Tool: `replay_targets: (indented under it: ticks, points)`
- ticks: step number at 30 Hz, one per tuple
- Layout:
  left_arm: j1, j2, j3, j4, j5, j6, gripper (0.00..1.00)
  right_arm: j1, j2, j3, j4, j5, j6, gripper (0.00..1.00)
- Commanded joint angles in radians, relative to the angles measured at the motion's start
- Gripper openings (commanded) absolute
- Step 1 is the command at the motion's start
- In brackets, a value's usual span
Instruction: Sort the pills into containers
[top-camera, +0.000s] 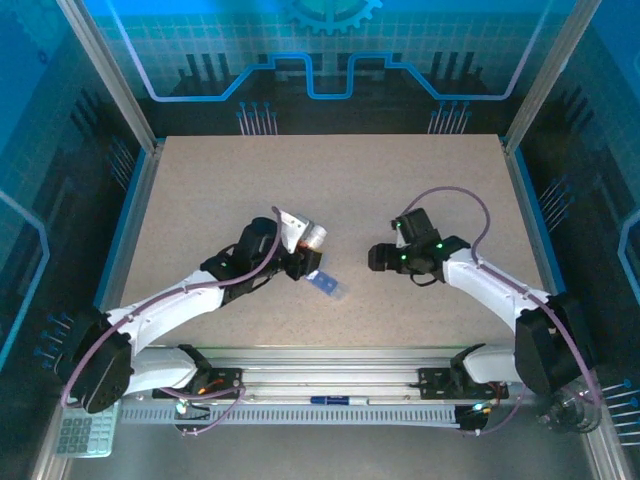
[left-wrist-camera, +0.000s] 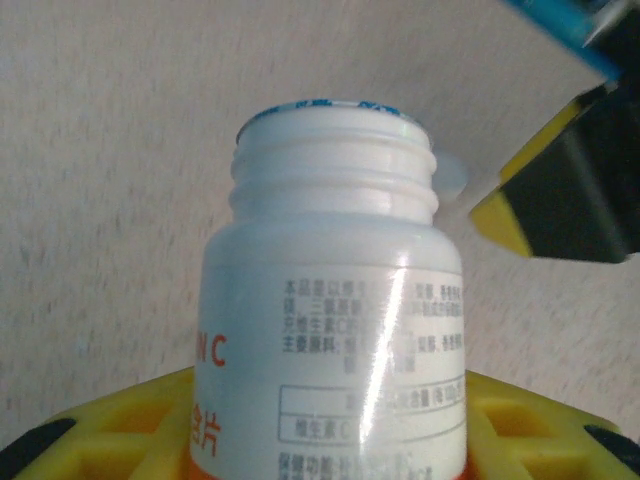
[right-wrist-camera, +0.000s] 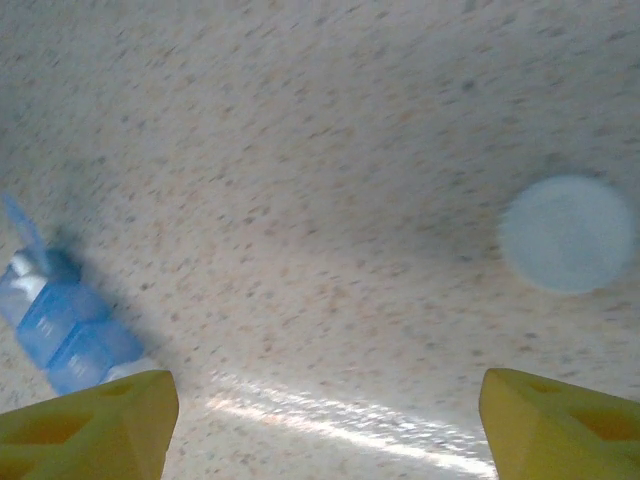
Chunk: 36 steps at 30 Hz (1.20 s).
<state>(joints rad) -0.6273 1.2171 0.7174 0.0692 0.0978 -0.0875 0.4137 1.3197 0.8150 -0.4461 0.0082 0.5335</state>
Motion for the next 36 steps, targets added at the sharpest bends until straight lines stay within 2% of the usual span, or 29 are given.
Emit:
replay_targets:
  ticks: [1, 8, 14, 21, 36]
  points:
    - [0.007, -0.018, 0.033, 0.189, 0.065, 0.034, 0.00, -0.063, 0.016, 0.050, -0.073, -0.015, -0.058, 0.80]
    - [0.007, 0.025, 0.094, 0.403, 0.140, 0.146, 0.00, -0.157, 0.120, 0.145, -0.137, 0.005, -0.124, 0.81]
    - [0.007, 0.090, 0.140, 0.527, 0.217, 0.212, 0.00, -0.160, 0.243, 0.231, -0.186, 0.036, -0.164, 0.81]
    - [0.008, 0.144, 0.091, 0.738, 0.230, 0.245, 0.00, -0.152, 0.347, 0.287, -0.212, 0.065, -0.197, 0.80]
    - [0.008, 0.154, 0.079, 0.736, 0.247, 0.228, 0.00, -0.125, 0.468, 0.291, -0.188, 0.120, -0.215, 0.73]
